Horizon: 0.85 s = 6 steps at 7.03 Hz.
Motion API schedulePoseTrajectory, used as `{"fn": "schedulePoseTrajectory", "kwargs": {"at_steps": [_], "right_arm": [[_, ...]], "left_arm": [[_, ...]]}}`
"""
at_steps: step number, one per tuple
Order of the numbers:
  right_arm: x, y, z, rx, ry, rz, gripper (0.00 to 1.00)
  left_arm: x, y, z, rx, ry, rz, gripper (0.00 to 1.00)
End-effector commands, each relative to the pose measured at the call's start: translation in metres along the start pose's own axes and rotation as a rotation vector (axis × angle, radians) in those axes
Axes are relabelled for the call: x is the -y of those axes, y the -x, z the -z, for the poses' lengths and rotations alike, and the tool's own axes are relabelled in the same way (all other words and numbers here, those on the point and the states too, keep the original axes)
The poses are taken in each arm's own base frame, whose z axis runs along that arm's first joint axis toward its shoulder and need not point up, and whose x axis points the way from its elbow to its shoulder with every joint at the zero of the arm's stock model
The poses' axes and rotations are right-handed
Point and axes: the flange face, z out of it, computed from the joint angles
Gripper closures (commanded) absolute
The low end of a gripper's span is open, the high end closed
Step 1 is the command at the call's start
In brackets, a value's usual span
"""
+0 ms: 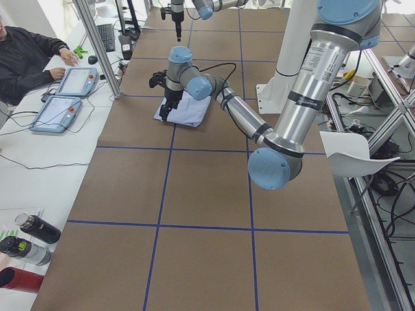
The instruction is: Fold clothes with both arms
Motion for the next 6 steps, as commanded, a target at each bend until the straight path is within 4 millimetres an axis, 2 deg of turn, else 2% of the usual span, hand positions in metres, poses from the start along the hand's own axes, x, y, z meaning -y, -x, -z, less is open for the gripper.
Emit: {"fn": "schedulePoseTrajectory", "kwargs": {"at_steps": [1, 2, 3, 4, 5, 6], "right_arm": [[-0.067, -0.109, -0.003, -0.001, 0.041, 0.084, 0.00], [-0.105, -0.156, 0.005, 0.045, 0.058, 0.086, 0.00], [-0.151, -0.204, 0.008, 0.036, 0.071, 0.071, 0.00], [-0.181, -0.237, 0.007, 0.022, 0.089, 0.027, 0.00], [-0.199, -0.259, 0.007, 0.013, 0.094, -0.016, 0.00], [-0.219, -0.274, -0.001, 0.008, 0.111, -0.029, 0.00]], "left_arm": [[-0.065, 0.136, 0.032, 0.069, 0.035, -0.053, 0.00], [-0.099, 0.182, 0.042, 0.110, 0.050, 0.031, 0.00], [-0.146, 0.213, 0.034, 0.127, 0.105, 0.108, 0.00], [-0.170, 0.238, 0.035, 0.138, 0.129, 0.167, 0.00], [-0.201, 0.265, 0.048, 0.098, 0.109, 0.146, 0.00], [-0.225, 0.275, 0.037, 0.003, 0.130, 0.115, 0.00]]}}
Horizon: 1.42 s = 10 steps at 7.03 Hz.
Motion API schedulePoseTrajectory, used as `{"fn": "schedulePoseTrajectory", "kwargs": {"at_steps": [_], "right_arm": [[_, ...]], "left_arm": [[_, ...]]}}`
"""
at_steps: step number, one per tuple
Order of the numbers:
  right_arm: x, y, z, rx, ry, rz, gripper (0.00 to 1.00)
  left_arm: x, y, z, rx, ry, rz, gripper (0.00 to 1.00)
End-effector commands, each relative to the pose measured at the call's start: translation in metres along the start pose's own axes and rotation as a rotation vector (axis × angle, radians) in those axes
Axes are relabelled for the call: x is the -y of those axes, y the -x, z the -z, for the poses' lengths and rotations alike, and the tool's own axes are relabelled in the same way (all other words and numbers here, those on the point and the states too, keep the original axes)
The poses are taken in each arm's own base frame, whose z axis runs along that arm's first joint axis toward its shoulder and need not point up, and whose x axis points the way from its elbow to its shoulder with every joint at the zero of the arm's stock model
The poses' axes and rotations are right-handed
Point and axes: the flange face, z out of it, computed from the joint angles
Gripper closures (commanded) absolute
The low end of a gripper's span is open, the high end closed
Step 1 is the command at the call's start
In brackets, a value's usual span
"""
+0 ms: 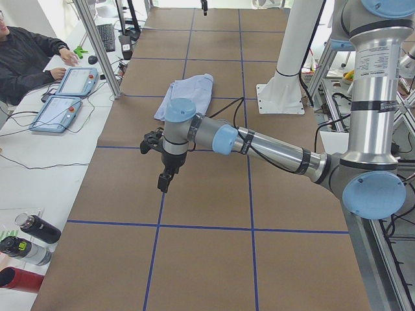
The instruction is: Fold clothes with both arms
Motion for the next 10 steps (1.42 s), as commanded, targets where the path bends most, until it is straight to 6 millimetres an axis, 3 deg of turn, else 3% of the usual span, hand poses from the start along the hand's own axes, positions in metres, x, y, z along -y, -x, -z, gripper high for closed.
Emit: {"fn": "schedulePoseTrajectory", "kwargs": {"at_steps": [1, 2, 3, 4, 5, 10], "right_arm": [[-0.041, -0.033, -0.012, -0.005, 0.006, -0.029, 0.00], [-0.066, -0.050, -0.022, -0.006, -0.011, -0.033, 0.00], [-0.089, -0.071, -0.020, 0.002, -0.057, -0.049, 0.00], [-0.108, -0.088, -0.008, 0.054, -0.088, -0.078, 0.00], [-0.118, -0.099, -0.004, 0.063, -0.100, -0.111, 0.00], [-0.123, -0.102, -0.005, 0.050, -0.097, -0.123, 0.00]], "left_arm": [[-0.033, 0.028, -0.009, -0.086, 0.019, -0.010, 0.00], [-0.035, 0.028, -0.003, -0.104, 0.009, 0.011, 0.00], [-0.038, 0.024, 0.004, -0.095, 0.001, 0.003, 0.00], [-0.052, 0.030, -0.005, -0.104, 0.025, 0.019, 0.00], [-0.081, 0.028, -0.007, -0.111, 0.041, 0.035, 0.00], [-0.083, 0.025, -0.006, -0.112, 0.046, 0.041, 0.00]]}}
